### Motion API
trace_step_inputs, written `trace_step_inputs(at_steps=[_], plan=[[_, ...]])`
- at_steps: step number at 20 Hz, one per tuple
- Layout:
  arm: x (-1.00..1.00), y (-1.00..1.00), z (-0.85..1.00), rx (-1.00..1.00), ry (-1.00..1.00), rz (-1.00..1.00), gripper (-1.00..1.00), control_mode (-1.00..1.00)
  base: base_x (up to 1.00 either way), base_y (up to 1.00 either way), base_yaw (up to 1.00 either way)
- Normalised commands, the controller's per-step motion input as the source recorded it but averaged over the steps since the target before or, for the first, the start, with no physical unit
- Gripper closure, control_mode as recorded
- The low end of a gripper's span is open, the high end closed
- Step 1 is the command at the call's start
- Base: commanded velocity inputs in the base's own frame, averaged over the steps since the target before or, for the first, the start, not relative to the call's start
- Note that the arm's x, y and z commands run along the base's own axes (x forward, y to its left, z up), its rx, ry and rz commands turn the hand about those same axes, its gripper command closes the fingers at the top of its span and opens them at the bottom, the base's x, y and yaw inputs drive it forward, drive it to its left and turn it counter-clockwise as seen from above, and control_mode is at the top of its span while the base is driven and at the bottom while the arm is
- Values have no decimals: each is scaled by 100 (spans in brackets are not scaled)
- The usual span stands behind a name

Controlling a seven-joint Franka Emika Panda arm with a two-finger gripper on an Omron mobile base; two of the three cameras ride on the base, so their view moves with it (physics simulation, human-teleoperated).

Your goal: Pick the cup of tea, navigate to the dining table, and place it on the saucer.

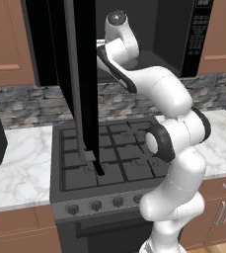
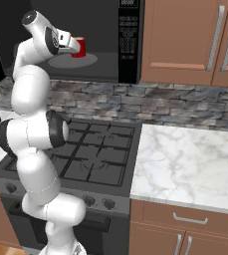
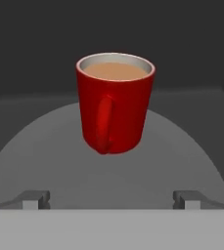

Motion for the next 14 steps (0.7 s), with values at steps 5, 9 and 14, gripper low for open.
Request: trace_step_inputs(at_steps=[5, 9, 14], plan=[[54, 4, 0, 0, 2, -11, -100, -100, 0, 0, 0], [44, 0, 0, 0, 2, -11, -100, -100, 0, 0, 0], [36, 0, 0, 3, 6, -10, -100, -100, 0, 0, 0]])
